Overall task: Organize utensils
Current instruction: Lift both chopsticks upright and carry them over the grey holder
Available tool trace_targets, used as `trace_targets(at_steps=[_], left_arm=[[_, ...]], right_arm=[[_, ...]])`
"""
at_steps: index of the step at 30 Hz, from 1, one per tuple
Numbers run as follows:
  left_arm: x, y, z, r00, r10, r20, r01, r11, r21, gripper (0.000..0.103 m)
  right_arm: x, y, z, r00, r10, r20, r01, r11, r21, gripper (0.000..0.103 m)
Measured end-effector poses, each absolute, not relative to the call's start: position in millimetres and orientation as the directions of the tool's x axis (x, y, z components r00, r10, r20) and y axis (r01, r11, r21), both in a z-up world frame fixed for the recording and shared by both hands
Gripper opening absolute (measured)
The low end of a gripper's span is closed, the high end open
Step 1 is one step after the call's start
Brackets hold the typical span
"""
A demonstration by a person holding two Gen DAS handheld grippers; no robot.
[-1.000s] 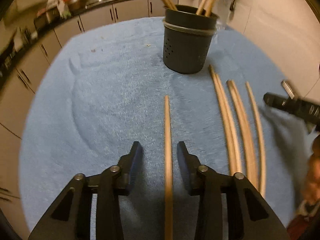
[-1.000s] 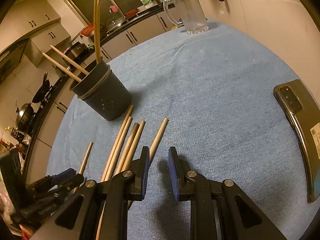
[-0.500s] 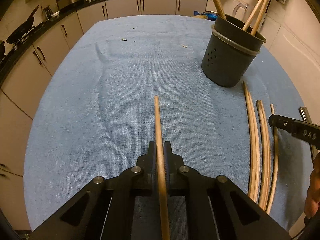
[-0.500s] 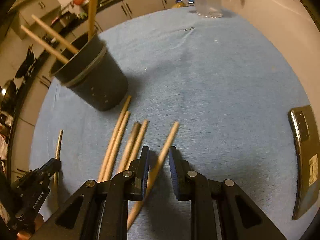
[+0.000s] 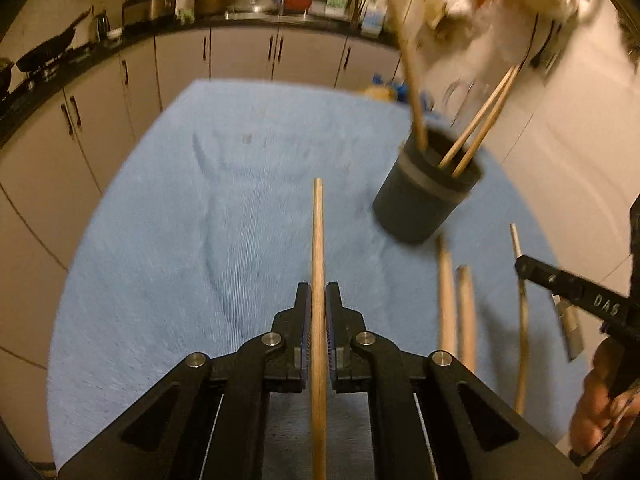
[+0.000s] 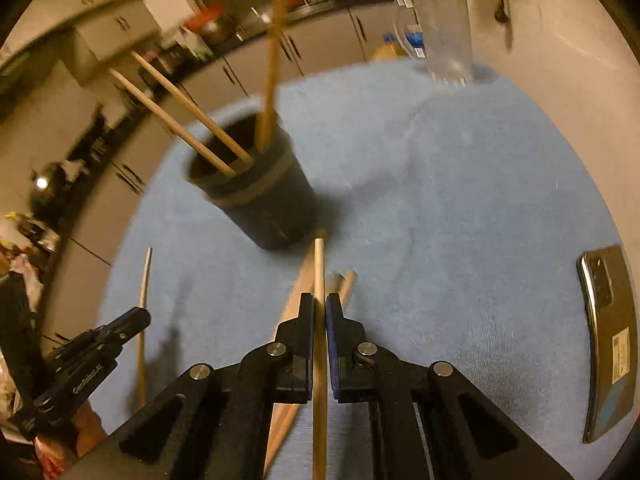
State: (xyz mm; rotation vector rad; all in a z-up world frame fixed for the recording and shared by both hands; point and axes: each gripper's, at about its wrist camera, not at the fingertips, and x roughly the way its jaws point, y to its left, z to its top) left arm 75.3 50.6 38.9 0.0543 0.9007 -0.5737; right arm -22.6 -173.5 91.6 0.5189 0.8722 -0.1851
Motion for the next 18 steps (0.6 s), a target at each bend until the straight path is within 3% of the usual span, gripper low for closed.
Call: trace_targets(at_steps=[8, 18], left_arm=[[45, 60, 94, 0.568, -0.522, -0.636, 0.517, 0.828, -0.217, 0.007], [43, 50, 109, 0.576, -0.54, -0.614, 0.543, 0.814, -0.207, 0.007]], right_arm=[[-44, -158, 140, 0.808, 0.008, -0.59, 0.26, 0.892, 0.368, 0.006], [-59, -150, 165, 0.856, -0.025, -0.516, 0.243, 0.901, 0.36, 0.006]])
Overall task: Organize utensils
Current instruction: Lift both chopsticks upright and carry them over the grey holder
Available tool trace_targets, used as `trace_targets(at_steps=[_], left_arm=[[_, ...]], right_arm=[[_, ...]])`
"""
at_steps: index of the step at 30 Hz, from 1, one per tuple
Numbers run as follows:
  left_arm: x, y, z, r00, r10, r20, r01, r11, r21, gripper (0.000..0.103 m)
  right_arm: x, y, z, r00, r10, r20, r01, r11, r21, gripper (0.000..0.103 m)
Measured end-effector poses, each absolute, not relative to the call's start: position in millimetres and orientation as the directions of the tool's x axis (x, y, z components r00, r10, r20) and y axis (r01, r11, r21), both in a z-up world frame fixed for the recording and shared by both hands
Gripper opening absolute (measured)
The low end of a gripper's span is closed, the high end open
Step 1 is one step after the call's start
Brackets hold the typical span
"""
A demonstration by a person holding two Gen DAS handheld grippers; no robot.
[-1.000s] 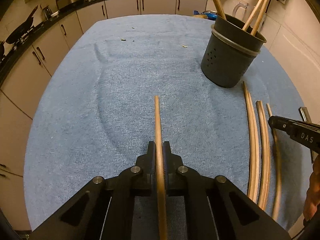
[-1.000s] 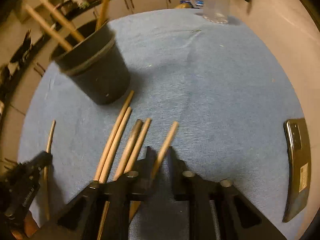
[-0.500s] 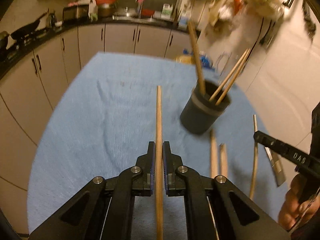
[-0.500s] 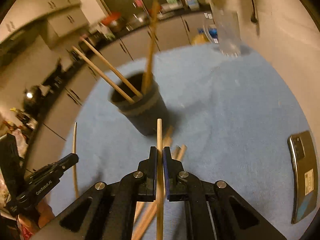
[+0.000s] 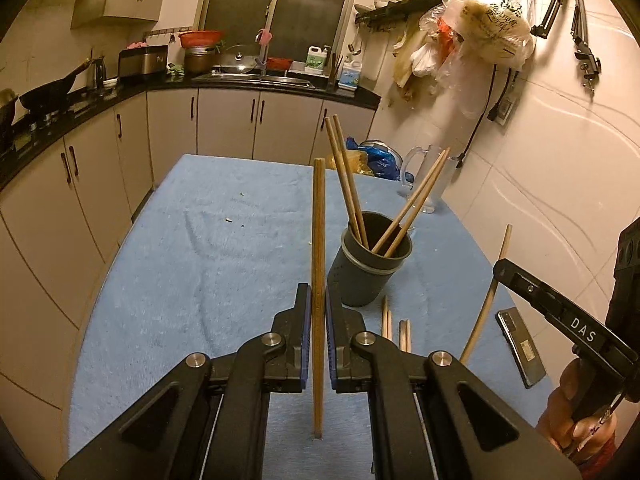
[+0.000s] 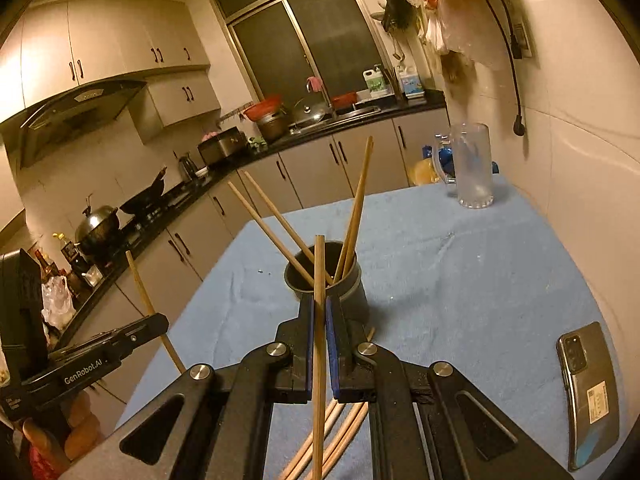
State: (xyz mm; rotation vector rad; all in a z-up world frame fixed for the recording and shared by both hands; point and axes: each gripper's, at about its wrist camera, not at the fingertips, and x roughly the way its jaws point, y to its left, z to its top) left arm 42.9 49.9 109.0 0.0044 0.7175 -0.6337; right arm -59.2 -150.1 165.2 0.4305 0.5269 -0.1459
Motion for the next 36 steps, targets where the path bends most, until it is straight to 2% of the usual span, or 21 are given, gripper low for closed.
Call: trace_targets(at_steps=[36], left_arm=[[39, 33, 132, 0.58, -0.548, -0.603, 0.58, 0.797, -0.165, 0.007]], right_arm=[[-71, -172, 187, 0.897, -0.066, -0.436, 0.258, 0.881, 0.397, 0.006]])
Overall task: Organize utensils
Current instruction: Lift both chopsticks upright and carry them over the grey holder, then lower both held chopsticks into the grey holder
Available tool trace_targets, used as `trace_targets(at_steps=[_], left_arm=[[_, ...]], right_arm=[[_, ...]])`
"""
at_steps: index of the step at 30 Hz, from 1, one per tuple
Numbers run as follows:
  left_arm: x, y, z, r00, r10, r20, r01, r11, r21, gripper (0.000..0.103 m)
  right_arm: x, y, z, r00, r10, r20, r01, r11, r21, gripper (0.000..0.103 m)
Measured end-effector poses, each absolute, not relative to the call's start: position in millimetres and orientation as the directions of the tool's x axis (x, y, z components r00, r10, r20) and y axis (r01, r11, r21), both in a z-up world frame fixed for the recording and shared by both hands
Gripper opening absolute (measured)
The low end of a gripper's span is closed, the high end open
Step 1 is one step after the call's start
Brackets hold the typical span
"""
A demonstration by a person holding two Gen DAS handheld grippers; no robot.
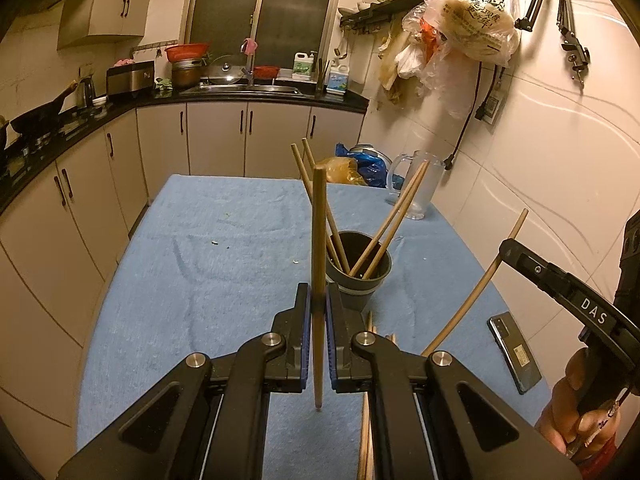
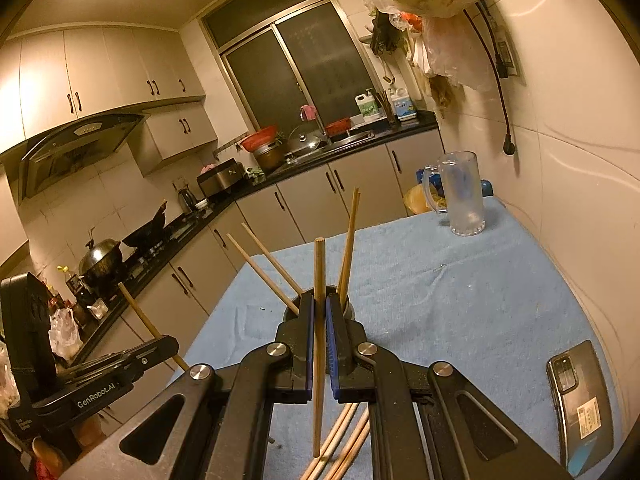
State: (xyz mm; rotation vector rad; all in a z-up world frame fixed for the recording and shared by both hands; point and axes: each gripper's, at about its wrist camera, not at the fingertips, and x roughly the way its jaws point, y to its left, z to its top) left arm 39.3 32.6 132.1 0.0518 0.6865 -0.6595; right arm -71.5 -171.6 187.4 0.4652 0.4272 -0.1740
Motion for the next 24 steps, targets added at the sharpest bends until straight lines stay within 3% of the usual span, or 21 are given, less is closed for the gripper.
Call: trace_targets(at_steps=[14, 24], left_arm=[[39, 24, 142, 0.587, -0.553, -0.591, 0.591, 0.792, -0.154, 0.007], [44, 14, 176, 0.618, -0.57, -0.541, 0.606, 0.784, -0.133, 0.007]], right_arm=[[-73, -177, 199, 0.908, -0.068, -0.414, 0.25, 0.879, 0.405, 0.006], [-69, -185, 224, 0.925, -0.083, -0.371, 0.242, 0.882, 0.405, 0.006]])
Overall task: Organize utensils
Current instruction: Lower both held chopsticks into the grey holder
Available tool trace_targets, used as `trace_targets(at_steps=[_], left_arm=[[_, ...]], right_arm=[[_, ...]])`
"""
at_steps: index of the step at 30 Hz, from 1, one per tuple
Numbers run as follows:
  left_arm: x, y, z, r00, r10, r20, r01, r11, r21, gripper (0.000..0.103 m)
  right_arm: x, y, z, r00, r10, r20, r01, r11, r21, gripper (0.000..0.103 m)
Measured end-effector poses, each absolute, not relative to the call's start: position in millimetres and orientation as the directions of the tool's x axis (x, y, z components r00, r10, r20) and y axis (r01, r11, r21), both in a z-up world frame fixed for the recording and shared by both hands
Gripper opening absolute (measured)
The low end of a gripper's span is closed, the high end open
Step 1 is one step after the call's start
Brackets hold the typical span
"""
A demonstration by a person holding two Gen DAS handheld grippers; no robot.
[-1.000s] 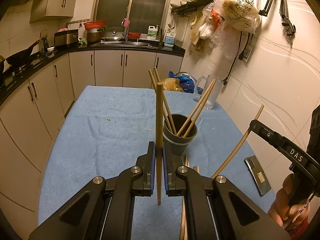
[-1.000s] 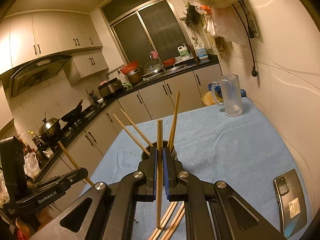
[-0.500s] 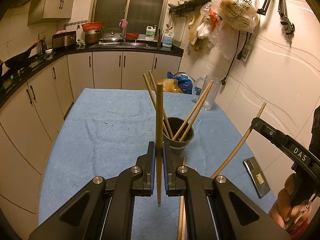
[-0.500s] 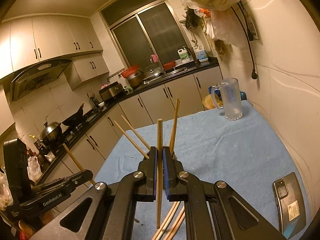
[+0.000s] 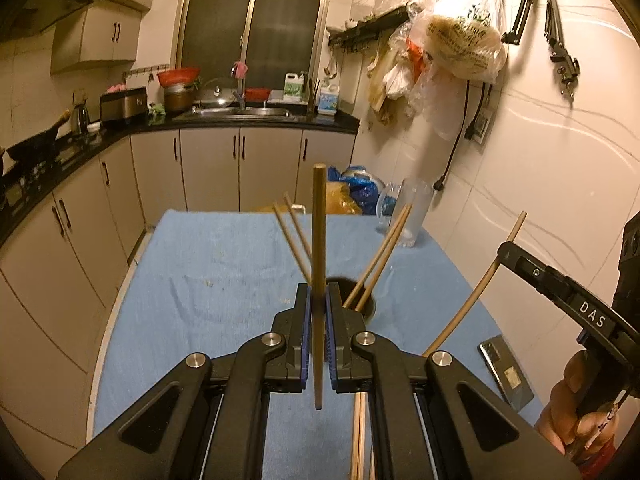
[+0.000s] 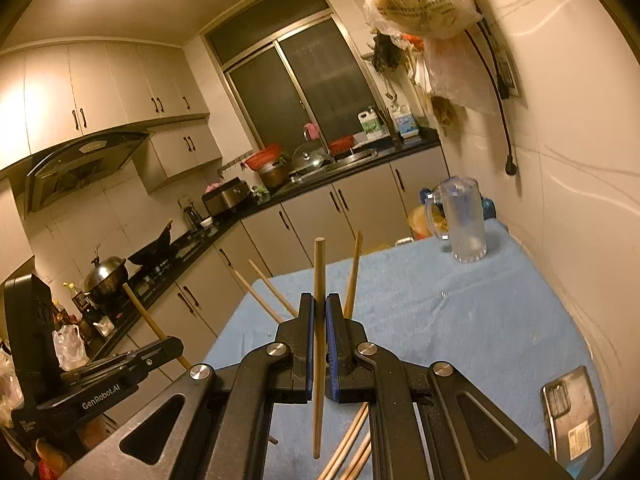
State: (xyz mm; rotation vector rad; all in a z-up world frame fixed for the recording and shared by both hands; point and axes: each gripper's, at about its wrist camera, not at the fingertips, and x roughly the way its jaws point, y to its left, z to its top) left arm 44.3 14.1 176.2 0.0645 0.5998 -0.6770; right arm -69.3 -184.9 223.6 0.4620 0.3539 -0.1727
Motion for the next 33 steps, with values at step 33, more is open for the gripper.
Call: trace_targets(at_steps=[33], left_arm=[[129, -39, 176, 0.597, -0.604, -0.528, 0.586, 0.778, -0.226, 0.007]], right_arm=[[7, -227, 234, 0.916, -0.166, -0.364, 0.326, 0.837, 0.44, 0.006]])
